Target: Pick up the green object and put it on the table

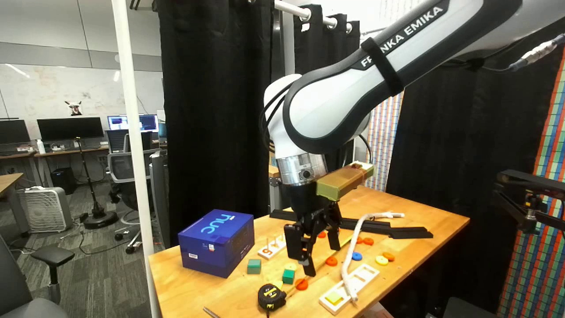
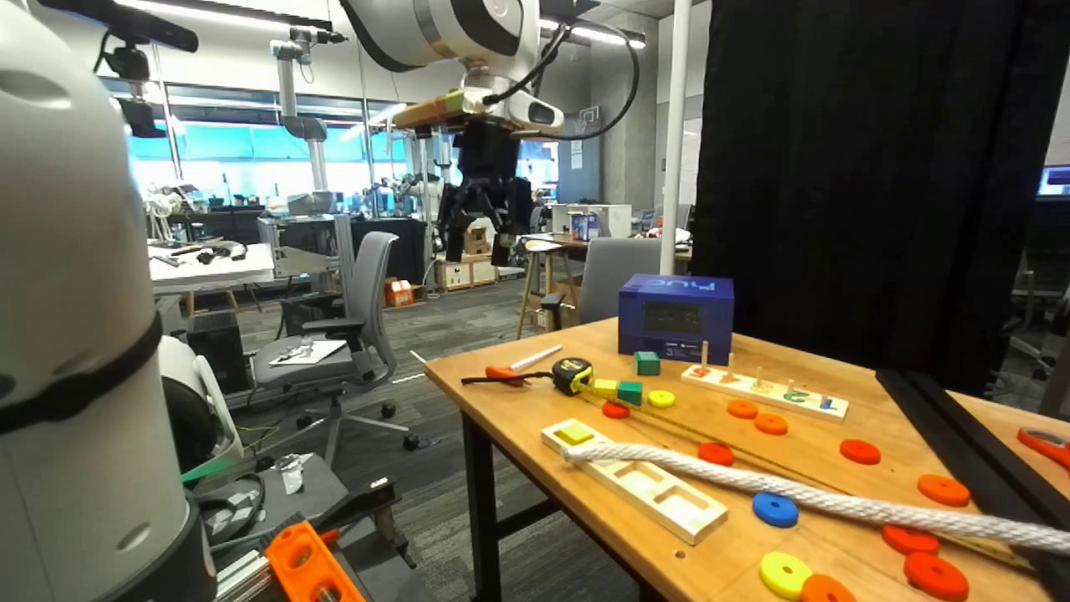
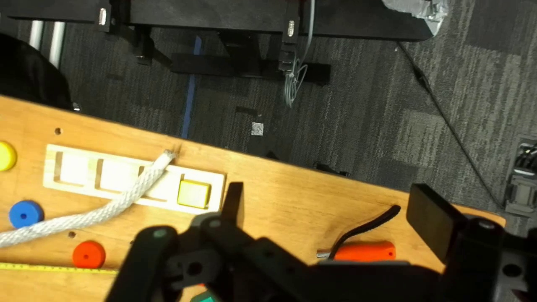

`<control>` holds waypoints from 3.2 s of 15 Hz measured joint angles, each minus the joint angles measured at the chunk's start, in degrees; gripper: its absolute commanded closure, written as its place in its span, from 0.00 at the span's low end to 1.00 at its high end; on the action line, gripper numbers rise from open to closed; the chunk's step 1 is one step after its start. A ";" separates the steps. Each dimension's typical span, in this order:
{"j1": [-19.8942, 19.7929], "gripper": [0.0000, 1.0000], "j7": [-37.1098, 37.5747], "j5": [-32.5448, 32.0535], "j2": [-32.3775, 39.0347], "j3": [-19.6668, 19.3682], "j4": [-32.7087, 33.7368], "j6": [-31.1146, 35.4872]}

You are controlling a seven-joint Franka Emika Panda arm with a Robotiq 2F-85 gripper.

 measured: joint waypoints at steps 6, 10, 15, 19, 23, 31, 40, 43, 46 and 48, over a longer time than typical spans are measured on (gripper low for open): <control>0.00 0.00 -9.47 -3.74 -0.04 -1.94 -0.46 6.33; -0.01 0.00 -18.75 -3.74 0.19 -4.74 -1.77 16.30; -0.09 0.00 -29.62 -3.74 3.61 -7.65 -4.96 27.78; -0.26 0.00 -35.20 -3.74 9.06 -8.54 -6.12 33.55; -1.57 0.00 -38.66 -3.75 15.13 -8.71 -4.96 35.78; -6.44 0.00 -44.18 -3.75 25.57 -8.70 3.38 36.09; -10.21 0.00 -45.95 -3.75 34.28 -7.71 10.80 36.08; -10.99 0.00 -45.95 -3.75 35.95 -7.54 12.17 36.08; -11.55 0.00 -45.95 -3.75 37.17 -7.26 13.48 36.06; -11.84 0.00 -45.95 -3.75 37.65 -6.98 14.15 36.05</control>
